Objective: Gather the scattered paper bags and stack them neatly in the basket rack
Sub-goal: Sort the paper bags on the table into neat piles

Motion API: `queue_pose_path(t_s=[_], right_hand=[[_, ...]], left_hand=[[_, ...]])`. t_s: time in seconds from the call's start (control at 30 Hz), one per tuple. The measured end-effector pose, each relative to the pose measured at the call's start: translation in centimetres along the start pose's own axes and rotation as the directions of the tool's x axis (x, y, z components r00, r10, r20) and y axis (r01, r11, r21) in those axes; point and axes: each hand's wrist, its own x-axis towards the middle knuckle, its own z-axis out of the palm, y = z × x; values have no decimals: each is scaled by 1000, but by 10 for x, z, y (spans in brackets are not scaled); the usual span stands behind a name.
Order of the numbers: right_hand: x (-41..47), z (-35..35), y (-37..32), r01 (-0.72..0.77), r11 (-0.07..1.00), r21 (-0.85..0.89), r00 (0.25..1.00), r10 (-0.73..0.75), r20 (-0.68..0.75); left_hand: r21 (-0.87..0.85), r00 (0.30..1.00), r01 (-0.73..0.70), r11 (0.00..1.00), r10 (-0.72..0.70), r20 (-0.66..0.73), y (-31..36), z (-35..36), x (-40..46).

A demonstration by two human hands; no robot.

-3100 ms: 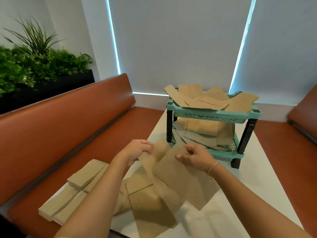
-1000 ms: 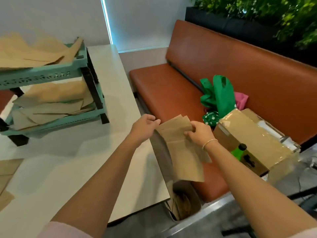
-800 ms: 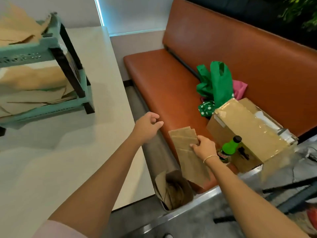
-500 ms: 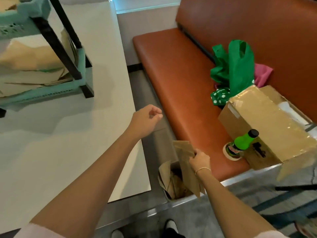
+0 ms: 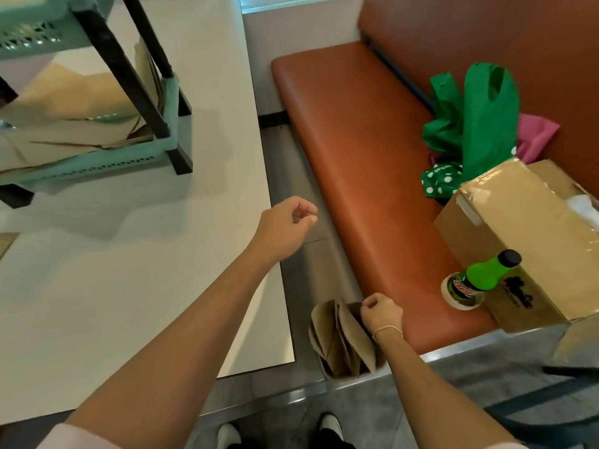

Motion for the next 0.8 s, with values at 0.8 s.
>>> queue_pose_path(t_s=[0.8], right_hand=[[-110, -41, -275, 609, 787, 99, 767, -554, -324]], left_hand=[[-59, 985, -67, 996, 57, -165, -21, -163, -37]])
